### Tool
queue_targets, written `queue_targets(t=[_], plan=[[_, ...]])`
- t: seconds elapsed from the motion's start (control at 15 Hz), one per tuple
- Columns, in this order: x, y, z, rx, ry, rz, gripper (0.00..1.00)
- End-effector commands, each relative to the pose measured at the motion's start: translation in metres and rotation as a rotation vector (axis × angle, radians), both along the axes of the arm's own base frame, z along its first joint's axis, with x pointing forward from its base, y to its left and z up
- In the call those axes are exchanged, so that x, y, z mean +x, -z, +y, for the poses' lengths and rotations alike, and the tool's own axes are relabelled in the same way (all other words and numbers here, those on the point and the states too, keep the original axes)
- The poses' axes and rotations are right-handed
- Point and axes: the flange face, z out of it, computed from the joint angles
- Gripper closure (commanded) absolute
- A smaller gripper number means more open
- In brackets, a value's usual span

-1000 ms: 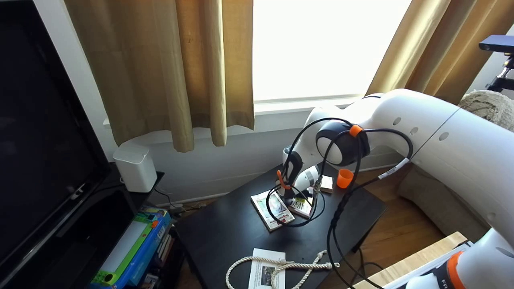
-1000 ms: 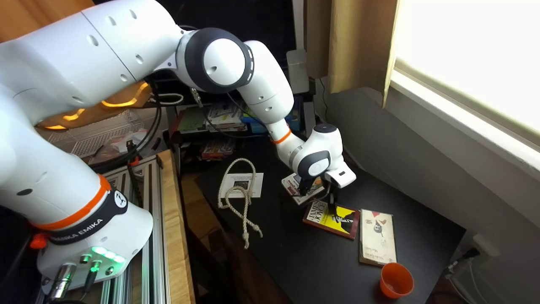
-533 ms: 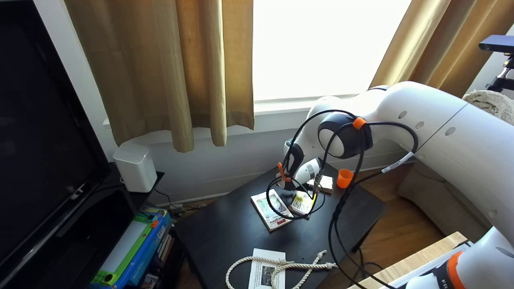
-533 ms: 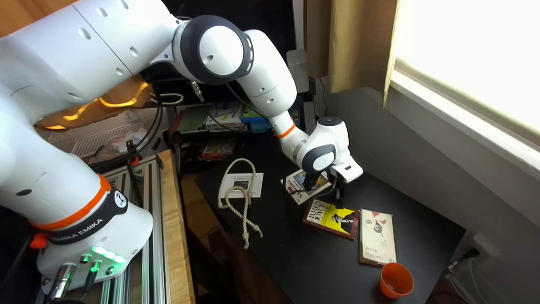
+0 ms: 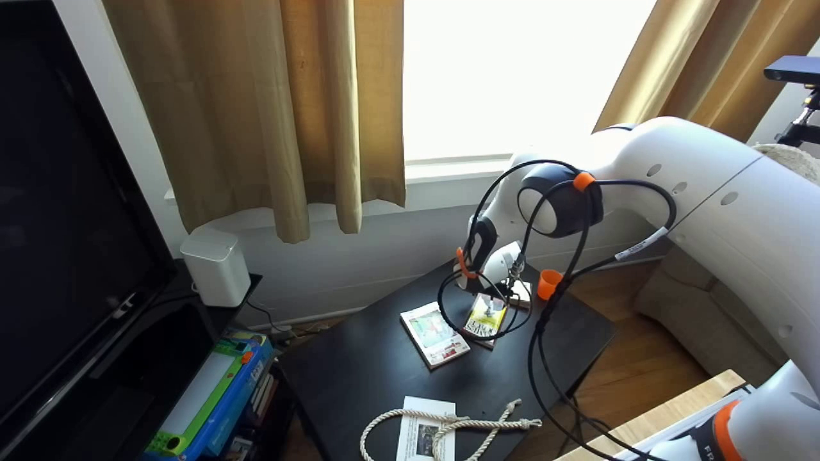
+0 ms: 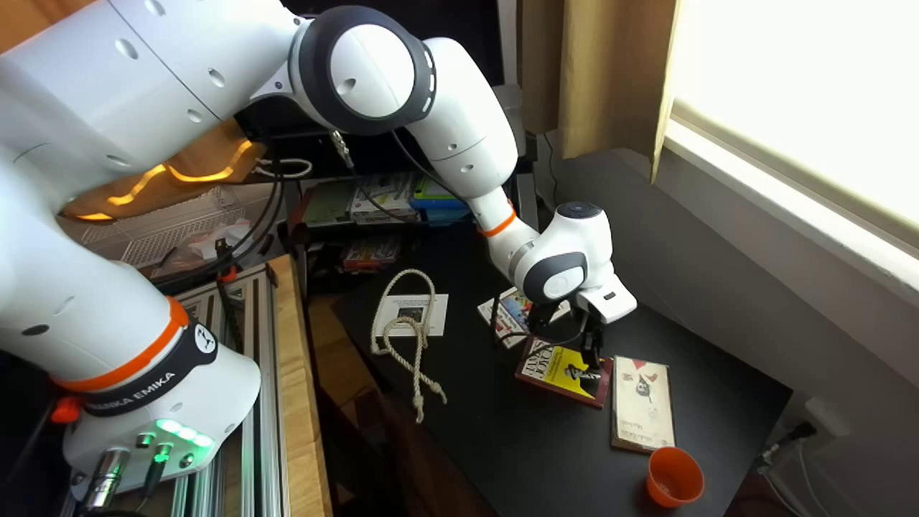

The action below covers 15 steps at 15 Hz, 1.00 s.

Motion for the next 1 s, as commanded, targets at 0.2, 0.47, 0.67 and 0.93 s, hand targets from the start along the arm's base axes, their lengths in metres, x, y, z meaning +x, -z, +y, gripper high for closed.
queue_targets(t=[0.2, 0.47, 0.67, 0.93], plan=[[-0.016, 0.016, -0.016, 0.059, 0.014, 0.009, 0.0], [-0.025, 0.033, -0.018, 0.084, 0.033, 0.024, 0.0], [-0.028, 0.042, -0.017, 0.095, 0.035, 0.011, 0.0], [-0.029, 0.048, -0.016, 0.105, 0.033, -0.017, 0.0]])
